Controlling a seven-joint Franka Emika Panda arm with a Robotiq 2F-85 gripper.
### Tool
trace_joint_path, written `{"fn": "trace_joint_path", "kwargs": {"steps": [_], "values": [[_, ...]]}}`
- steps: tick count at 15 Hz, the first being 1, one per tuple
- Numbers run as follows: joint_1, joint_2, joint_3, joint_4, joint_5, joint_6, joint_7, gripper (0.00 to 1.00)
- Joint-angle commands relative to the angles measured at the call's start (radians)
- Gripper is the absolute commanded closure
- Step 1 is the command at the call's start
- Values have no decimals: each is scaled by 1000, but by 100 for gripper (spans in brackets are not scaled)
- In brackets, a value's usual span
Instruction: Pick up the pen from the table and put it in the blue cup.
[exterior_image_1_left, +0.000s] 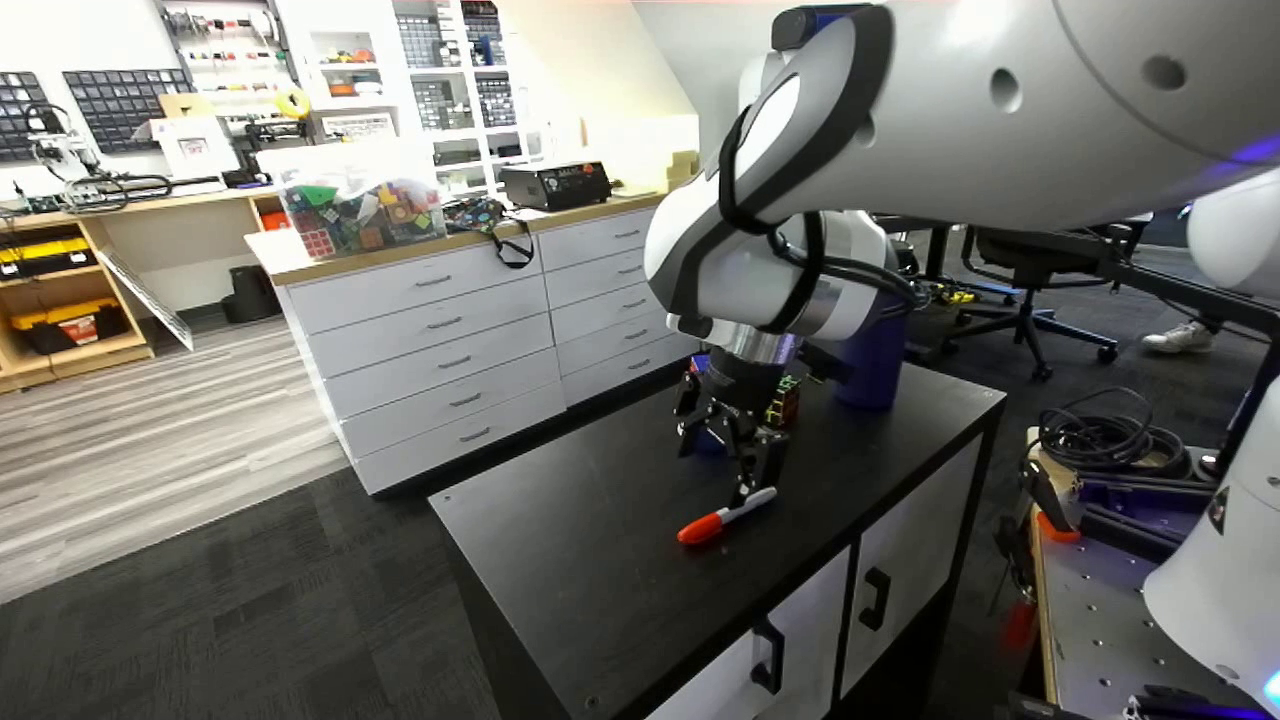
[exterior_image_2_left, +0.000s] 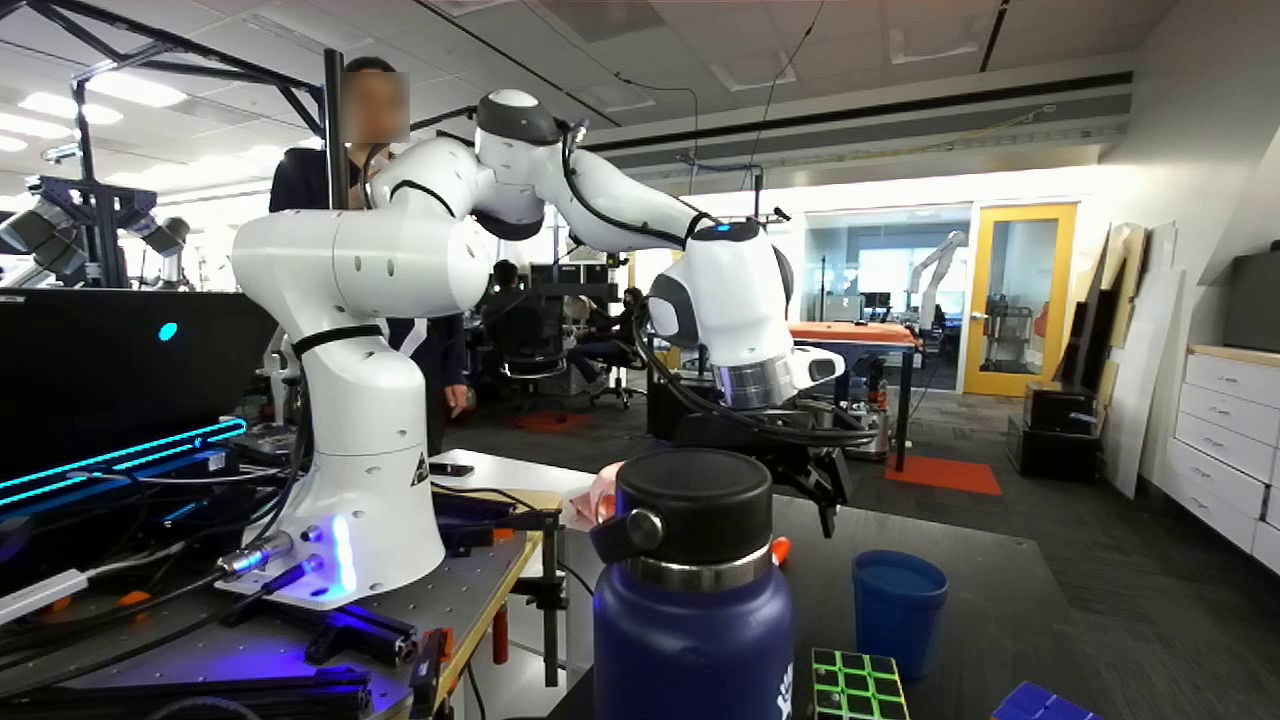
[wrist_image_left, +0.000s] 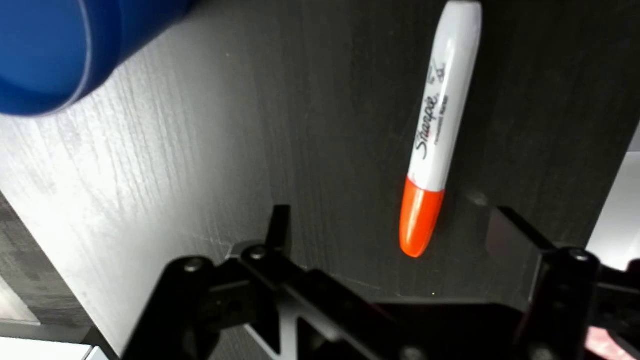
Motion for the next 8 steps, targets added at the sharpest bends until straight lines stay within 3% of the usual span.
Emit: {"fn": "trace_joint_path", "kwargs": {"steps": [1, 8], "values": [[12, -19, -7, 5, -31, 10, 41, 0], [9, -11, -9, -3, -82, 5, 103, 0]]}}
